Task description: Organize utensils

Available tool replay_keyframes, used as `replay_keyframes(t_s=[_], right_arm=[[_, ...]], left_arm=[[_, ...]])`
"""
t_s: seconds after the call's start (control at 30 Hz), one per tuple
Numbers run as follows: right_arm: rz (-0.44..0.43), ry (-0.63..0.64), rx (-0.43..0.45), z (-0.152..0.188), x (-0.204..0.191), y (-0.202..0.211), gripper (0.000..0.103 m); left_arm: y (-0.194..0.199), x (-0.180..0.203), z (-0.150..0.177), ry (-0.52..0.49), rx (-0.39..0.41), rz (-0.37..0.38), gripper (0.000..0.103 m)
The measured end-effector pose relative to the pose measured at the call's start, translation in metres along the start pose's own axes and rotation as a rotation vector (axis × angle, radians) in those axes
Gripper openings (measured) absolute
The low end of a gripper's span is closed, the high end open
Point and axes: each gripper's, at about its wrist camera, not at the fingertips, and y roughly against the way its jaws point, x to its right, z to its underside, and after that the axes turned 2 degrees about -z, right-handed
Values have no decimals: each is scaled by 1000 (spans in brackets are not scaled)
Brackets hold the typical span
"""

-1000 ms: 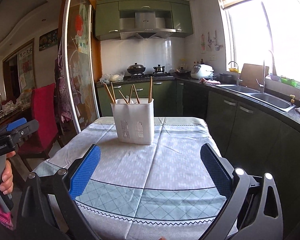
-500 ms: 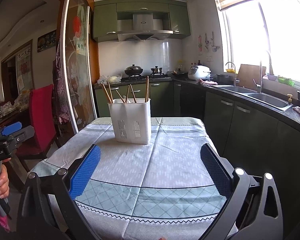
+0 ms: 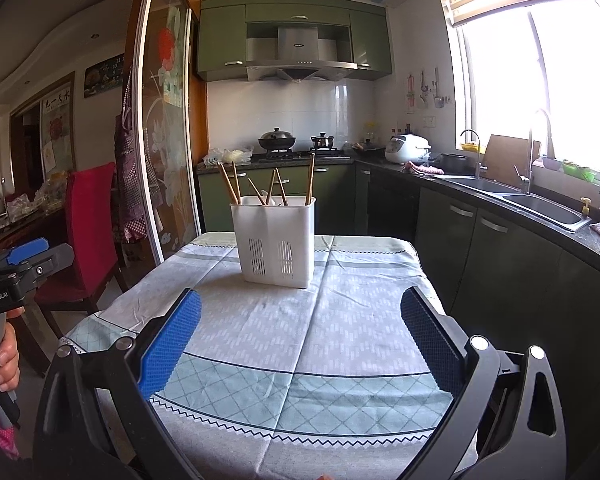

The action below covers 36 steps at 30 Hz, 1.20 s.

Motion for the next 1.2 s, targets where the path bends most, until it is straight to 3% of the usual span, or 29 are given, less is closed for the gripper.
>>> replay_keyframes(t_s=[1.2], right_arm=[[-27, 9, -13, 2, -3, -4, 98]], left_arm=[[-1, 0, 2, 20, -4, 1, 96]])
